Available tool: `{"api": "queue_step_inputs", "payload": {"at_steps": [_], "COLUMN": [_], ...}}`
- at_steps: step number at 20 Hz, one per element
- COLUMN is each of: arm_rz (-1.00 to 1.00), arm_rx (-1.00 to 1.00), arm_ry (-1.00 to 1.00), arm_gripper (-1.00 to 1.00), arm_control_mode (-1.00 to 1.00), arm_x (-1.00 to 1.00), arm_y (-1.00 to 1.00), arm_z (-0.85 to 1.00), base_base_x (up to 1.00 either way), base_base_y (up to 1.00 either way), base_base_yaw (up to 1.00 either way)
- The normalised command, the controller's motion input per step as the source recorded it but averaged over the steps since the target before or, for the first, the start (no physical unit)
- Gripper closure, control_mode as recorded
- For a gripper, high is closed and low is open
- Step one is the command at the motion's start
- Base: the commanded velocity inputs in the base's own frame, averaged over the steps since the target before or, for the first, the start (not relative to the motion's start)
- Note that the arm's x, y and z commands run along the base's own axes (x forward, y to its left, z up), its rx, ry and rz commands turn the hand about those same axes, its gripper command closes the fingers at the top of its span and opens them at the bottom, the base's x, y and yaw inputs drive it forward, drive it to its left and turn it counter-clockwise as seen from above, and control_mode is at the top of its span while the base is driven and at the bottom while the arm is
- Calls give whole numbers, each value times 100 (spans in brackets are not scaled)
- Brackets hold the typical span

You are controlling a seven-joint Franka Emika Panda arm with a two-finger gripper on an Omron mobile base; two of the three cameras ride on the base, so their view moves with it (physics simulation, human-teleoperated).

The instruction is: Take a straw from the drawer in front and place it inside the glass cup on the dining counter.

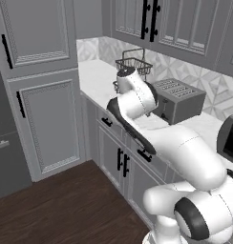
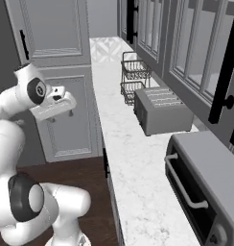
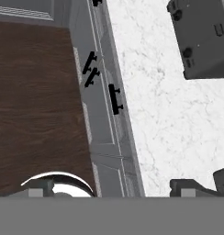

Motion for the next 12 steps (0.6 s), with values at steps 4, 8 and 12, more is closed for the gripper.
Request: {"api": "queue_step_inputs", "payload": {"at_steps": [4,8,12], "arm_rz": [-8,-8,-7], "arm_rx": [-41,-38,-31], "arm_ry": [2,4,3], "arm_gripper": [-100,-100,-100], "arm_control_mode": [-100,-100,-100], "arm_x": [32,23,7], "arm_y": [57,36,4], "arm_z": [-64,-75,-81], "base_base_x": [0,0,0], "base_base_y": [0,0,0], "base_base_yaw": [0,0,0]}}
